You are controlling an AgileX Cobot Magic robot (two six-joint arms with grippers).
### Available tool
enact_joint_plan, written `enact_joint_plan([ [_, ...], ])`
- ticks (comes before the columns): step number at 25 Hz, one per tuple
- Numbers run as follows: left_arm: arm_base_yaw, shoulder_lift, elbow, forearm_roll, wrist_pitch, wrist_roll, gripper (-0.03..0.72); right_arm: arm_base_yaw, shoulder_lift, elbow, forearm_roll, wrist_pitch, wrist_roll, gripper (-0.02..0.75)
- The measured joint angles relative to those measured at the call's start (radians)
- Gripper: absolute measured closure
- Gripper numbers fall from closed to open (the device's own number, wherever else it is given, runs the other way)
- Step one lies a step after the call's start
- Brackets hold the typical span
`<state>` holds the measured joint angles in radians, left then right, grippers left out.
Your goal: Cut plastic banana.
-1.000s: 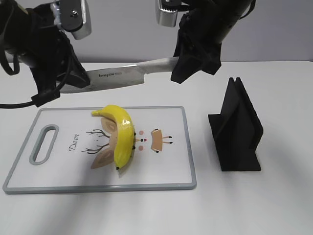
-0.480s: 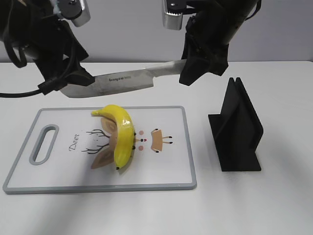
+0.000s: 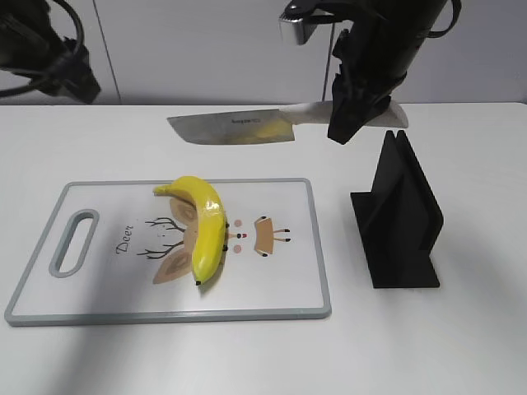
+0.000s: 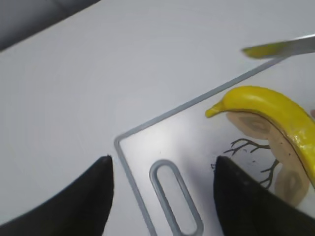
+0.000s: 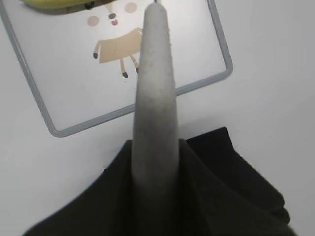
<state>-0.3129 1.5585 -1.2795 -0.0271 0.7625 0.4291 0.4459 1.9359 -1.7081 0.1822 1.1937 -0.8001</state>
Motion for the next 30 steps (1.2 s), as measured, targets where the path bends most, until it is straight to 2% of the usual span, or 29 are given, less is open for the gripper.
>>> enact_joint_plan([
  [4, 0.084, -0.003, -0.118, 0.034, 0.235, -0.245, 0.087, 0.0, -0.001, 0.0, -0.021, 0.006, 0.205, 0.575],
  [8, 0.176, -0.014, -0.158, 0.027, 0.419, -0.313, 0.095, 0.0, -0.013, 0.0, -0.021, 0.008, 0.365, 0.575],
  [11, 0.215, -0.05, -0.131, 0.016, 0.444, -0.321, 0.097, 0.0, -0.048, 0.015, -0.014, 0.008, 0.552, 0.575],
  [16, 0.222, -0.21, 0.018, 0.011, 0.451, -0.321, 0.097, 0.0, -0.165, 0.179, 0.058, -0.012, 0.623, 0.575],
  [20, 0.223, -0.393, 0.194, 0.006, 0.444, -0.321, 0.097, 0.0, -0.298, 0.377, 0.056, -0.131, 0.682, 0.575],
  [25, 0.223, -0.648, 0.417, -0.037, 0.337, -0.321, 0.097, 0.0, -0.465, 0.574, -0.001, -0.272, 0.816, 0.575],
  [30, 0.223, -0.907, 0.612, -0.038, 0.236, -0.321, 0.097, 0.0, -0.58, 0.668, -0.136, -0.315, 0.989, 0.575],
])
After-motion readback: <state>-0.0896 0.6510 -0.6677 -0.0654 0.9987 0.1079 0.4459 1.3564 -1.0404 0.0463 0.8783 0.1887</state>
